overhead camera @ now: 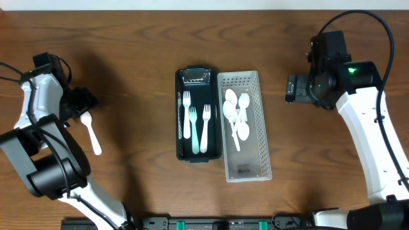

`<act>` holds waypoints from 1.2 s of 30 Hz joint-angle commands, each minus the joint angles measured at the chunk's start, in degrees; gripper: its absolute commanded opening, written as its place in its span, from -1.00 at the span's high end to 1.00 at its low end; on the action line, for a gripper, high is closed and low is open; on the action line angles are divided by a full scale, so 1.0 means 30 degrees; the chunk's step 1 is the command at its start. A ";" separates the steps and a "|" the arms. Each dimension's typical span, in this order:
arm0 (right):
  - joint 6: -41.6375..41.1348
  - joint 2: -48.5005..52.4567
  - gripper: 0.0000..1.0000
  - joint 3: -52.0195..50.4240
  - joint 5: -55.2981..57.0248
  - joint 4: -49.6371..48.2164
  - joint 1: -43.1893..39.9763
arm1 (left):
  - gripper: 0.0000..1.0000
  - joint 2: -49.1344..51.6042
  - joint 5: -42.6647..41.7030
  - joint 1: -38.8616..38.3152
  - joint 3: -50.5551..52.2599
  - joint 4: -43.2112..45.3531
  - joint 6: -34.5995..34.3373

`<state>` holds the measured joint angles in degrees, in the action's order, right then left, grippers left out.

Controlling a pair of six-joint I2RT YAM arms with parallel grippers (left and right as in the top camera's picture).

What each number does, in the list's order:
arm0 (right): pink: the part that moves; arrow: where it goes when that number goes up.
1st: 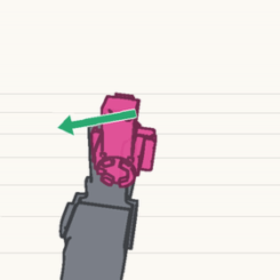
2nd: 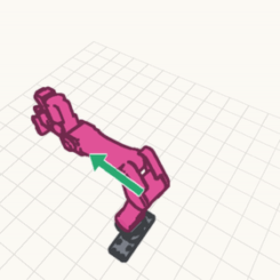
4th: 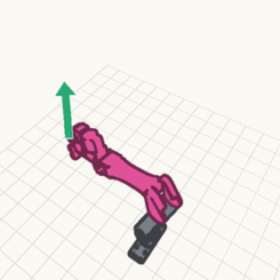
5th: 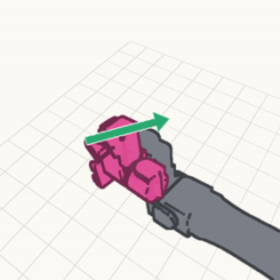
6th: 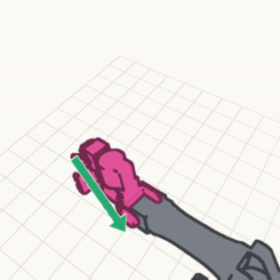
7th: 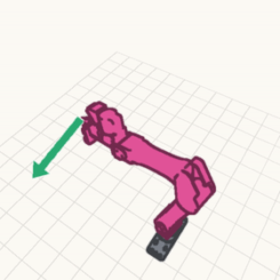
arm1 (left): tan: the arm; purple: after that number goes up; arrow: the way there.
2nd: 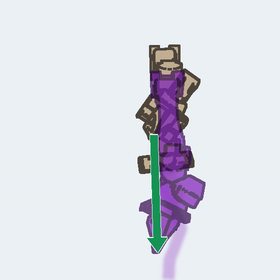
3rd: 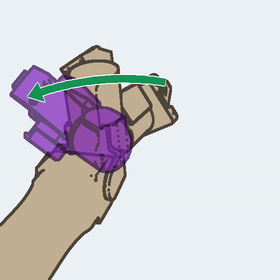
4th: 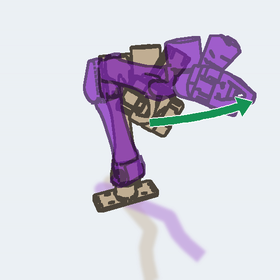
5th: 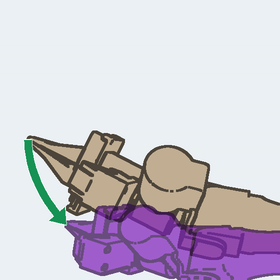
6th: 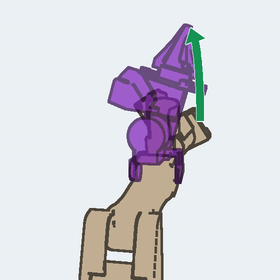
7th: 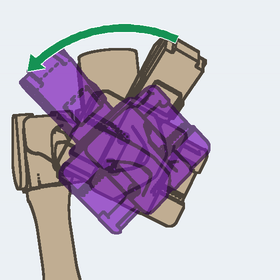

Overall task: Pack container
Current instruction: 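Move left gripper to the white spoon and grasp it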

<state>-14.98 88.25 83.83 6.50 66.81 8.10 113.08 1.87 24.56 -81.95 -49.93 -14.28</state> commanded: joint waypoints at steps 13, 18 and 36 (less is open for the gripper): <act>0.0168 0.0051 -0.85 -0.0058 0.0270 0.0131 -0.0102 | -0.81 0.1829 -0.1923 0.0131 0.0153 0.1202 0.2754; 0.0160 0.0051 -0.84 -0.0058 0.0270 0.0124 -0.0102 | -0.81 0.1960 -0.1923 0.0226 0.0160 0.1268 0.2754; 0.0160 0.0051 -0.83 -0.0058 0.0270 0.0444 -0.0102 | -0.81 0.2266 -0.1923 0.0386 0.0372 0.1559 0.2761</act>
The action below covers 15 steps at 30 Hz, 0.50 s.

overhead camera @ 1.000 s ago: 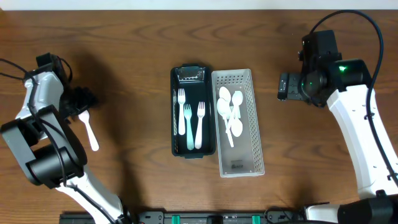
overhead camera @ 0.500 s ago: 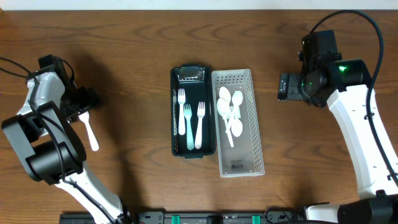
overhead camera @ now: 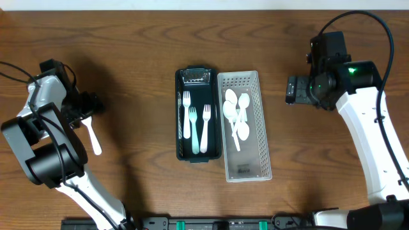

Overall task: Pack container
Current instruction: 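Move left gripper to the white spoon and grasp it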

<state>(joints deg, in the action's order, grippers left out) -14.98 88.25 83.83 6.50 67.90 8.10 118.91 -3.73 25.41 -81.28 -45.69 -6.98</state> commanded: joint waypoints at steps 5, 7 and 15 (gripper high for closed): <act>0.0160 0.0051 -0.83 -0.0058 0.0270 0.0233 -0.0102 | -0.81 0.0321 -0.0058 0.0102 0.0146 0.0350 0.0335; 0.0160 0.0051 -0.83 -0.0058 0.0270 0.0233 -0.0102 | -0.81 0.0321 -0.0051 0.0102 0.0146 0.0379 0.0328; 0.0160 0.0051 -0.83 -0.0058 0.0270 0.0248 -0.0102 | -0.81 0.0335 -0.0051 0.0102 0.0146 0.0415 0.0335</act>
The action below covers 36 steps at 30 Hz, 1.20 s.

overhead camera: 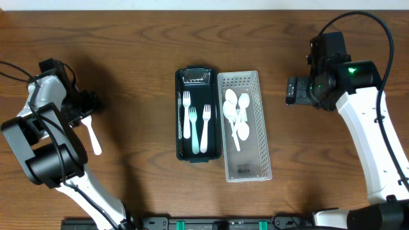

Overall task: Pack container
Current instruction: 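Move left gripper to the white spoon and grasp it, then carry the white spoon with left gripper into the black tray and release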

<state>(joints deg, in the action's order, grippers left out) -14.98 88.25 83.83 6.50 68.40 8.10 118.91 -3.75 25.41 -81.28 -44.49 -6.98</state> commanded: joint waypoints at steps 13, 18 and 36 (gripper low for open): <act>0.0160 0.0051 -0.83 -0.0058 0.0270 0.0423 -0.0102 | -0.22 0.0335 -0.0036 0.0102 0.0146 -0.0131 0.0321; 0.0160 0.0051 -0.83 -0.0058 0.0270 0.0423 -0.0102 | -0.01 0.0335 -0.0036 0.0102 0.0146 -0.0262 0.0321; 0.0160 0.0051 -0.83 -0.0058 0.0262 0.0510 -0.0102 | 0.40 0.0335 -0.0036 0.0095 0.0146 -0.0430 0.0321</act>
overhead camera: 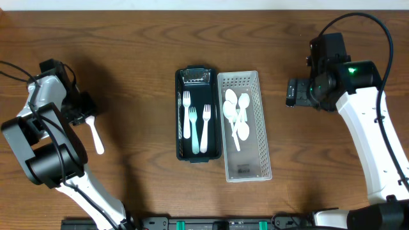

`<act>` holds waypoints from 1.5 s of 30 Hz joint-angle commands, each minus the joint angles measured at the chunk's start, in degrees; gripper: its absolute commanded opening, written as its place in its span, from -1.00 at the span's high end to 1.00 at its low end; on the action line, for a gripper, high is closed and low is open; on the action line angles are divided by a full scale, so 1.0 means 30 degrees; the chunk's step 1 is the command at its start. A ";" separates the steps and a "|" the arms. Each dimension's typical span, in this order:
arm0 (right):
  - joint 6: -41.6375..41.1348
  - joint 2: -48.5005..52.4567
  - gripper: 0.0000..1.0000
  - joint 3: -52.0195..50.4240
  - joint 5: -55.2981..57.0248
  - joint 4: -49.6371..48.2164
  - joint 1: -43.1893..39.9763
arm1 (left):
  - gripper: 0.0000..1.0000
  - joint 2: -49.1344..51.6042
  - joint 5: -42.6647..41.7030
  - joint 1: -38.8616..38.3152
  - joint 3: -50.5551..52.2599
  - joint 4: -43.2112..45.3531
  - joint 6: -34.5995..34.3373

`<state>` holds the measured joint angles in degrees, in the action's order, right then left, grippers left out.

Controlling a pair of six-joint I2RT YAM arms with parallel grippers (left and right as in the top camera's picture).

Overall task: Pack container
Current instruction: 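Carry the white spoon with left gripper into the black tray and release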

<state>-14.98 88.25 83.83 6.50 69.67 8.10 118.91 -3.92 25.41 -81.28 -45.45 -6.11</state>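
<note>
A black tray (181, 128) in the middle of the table holds three forks (195, 121). Touching its right side, a white perforated tray (259, 134) holds several white spoons (236, 115). One loose white spoon (96, 135) lies on the wood at far left. My left gripper (87, 112) is right at that spoon's bowl end, and its fingers are too dark to tell apart. My right gripper (291, 90) hangs right of the trays with nothing visible in it.
The left arm's base (48, 160) stands close to the loose spoon, on its lower left. The right arm (370, 140) runs down the right side. Bare wood (137, 115) lies between the spoon and the black tray.
My left gripper has shifted slightly down and left onto the bowl end of the loose spoon. The spoon sits a touch further right. The right arm is unchanged.
My left gripper first stood above and left of the loose spoon's bowl. It then moved right, to just above the bowl end, and stayed there. Now it is down at the bowl and the spoon has shifted slightly. Trays and right arm have not moved.
</note>
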 commanded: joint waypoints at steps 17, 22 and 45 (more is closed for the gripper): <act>0.0160 0.0051 -0.83 -0.0058 0.0262 -0.0175 -0.0102 | 0.88 -0.2710 0.0015 -0.1464 -0.0517 -0.2004 0.0022; 0.0160 0.0051 -0.84 -0.0058 0.0262 -0.0248 -0.0102 | 0.88 -0.6193 0.0007 -0.4852 -0.0634 -0.3774 -0.0044; 0.0175 0.0051 -0.86 -0.0058 0.0270 -0.0357 -0.0102 | 0.88 -0.5690 0.0197 -1.8644 -0.0481 -0.0211 -0.5005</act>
<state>-14.96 88.25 83.83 6.50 68.55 8.10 98.85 -4.29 -30.85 -82.37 -46.54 -18.68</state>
